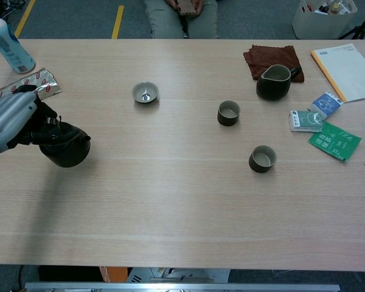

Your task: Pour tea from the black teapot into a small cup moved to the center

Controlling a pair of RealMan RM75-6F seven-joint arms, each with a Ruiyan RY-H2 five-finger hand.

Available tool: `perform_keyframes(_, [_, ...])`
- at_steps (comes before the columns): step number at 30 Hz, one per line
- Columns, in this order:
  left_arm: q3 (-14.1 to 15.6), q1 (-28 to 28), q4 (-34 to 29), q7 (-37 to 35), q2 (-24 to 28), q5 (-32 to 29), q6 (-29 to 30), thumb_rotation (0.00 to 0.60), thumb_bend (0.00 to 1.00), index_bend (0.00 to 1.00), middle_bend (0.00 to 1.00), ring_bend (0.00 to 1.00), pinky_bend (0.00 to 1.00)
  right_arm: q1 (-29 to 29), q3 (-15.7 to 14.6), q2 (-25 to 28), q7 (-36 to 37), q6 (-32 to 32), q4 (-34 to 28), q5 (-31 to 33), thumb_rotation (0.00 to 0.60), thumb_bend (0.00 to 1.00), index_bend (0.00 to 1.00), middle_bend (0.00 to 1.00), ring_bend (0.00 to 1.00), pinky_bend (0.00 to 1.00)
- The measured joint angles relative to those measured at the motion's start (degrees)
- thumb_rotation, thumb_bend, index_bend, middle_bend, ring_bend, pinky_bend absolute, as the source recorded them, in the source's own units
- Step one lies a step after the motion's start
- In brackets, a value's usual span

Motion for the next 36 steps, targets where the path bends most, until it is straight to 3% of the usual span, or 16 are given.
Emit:
perform_keyframes(7, [-2.4,0.4,1.7,-0.9,-0.9,0.6,2.4,0.371,0.25,0.93,0.98,0.79,0.02,-0.1,-0.1,0.2,-0.4,0.2,-0.5,0.0,0.6,0.12,0.34,0.32,0.2,0.23])
perform_keyframes(11, [-3.5,0.5,2.5,-0.7,-1.8,0.6,3.4,0.482,0.3,0.93,0.98,0.79,0.02,-0.3,-0.1,0.2,-0.5,0.4,-0.6,0.1,0.6,0.12,0.34,0.32,0.2,0.23])
perform_keyframes(15, [-4.1,0.5,3.0,-0.6,-2.4,0.6,3.9,0.529,0.3,0.93,0.98,0.79,0.02,-0.4,-0.2,0.2,-0.5,0.4,-0.7,0.2,0.6,0.12,0.34,0.32,0.2,0.23])
perform_keyframes(23, [-5.0,0.8,3.6,-1.6,-2.9,1.0,4.8,0.555,0.3,0.94,0.99,0.8,0.02,-0.1,-0.4,0.1,-1.3,-0.2,-0.7,-0.3,0.6,0.12,0.34,0.32,0.2,0.23])
perform_keyframes(27, [-5.5,0.8,3.9,-2.2,-3.0,1.2,5.1,0.537,0.33,0.94,0.99,0.8,0.02,0.3,-0.6,0.1,-2.2,-0.5,-0.9,-0.9,0.6,0.12,0.34,0.32,0.2,0.23])
perform_keyframes(32, [-5.9,0.9,4.1,-3.2,-3.1,1.4,5.1,0.347,0.33,0.94,0.99,0.8,0.02,0.8,-1.0,-0.1,-3.4,-1.1,-1.2,-1.6,0.6,0.12,0.34,0.32,0.2,0.23])
perform_keyframes(36, [-6.1,1.0,4.3,-4.3,-3.2,1.8,5.3,0.283,0.33,0.94,0.99,0.8,0.02,0.9,-1.3,-0.1,-4.1,-1.4,-1.6,-1.7,0.6,0.12,0.33,0.32,0.2,0.23])
